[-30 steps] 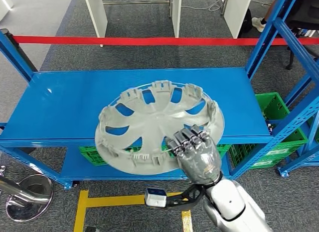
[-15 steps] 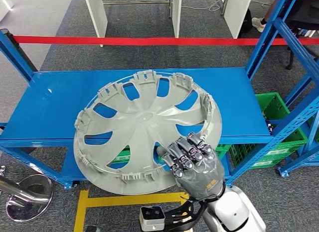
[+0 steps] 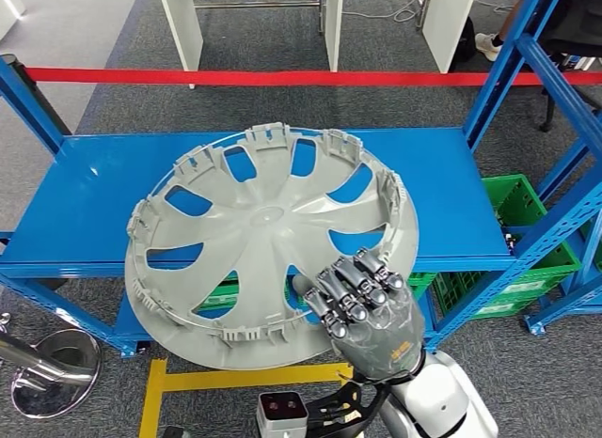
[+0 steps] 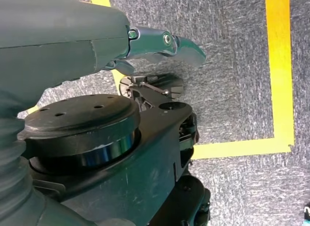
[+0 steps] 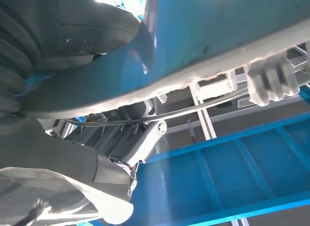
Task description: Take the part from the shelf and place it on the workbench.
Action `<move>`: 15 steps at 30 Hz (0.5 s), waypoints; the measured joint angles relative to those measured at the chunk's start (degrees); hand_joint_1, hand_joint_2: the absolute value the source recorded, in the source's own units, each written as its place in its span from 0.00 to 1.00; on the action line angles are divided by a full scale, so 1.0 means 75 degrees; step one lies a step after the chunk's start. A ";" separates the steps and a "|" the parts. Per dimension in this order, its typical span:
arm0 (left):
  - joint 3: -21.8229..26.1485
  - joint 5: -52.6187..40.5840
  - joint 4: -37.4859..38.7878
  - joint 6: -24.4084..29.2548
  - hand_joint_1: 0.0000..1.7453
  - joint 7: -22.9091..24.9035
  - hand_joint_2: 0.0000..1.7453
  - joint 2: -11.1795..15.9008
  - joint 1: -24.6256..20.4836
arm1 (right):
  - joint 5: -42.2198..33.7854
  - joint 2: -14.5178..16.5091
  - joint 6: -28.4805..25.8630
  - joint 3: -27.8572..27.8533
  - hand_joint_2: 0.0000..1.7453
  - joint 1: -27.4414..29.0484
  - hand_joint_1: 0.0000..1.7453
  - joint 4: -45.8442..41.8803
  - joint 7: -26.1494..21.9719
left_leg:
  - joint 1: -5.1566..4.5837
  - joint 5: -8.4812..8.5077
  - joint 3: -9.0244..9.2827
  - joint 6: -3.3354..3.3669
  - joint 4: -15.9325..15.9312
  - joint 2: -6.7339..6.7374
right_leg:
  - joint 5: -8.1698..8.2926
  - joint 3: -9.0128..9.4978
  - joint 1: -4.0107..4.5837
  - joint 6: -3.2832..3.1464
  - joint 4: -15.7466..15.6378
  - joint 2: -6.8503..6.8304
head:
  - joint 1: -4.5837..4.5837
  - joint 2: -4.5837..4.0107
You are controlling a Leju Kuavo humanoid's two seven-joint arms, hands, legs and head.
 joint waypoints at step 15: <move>-0.0058 -0.0044 0.0000 0.0194 0.00 0.0297 1.00 0.0058 -0.0044 | 0.0000 0.0001 0.0000 0.0150 1.00 -0.0074 1.00 0.0074 0.0512 | 0.0000 0.0000 -0.0001 0.0000 0.0000 0.0000 | 0.0000 0.0000 0.0000 0.0000 0.0000 0.0000 | -0.0001 0.0000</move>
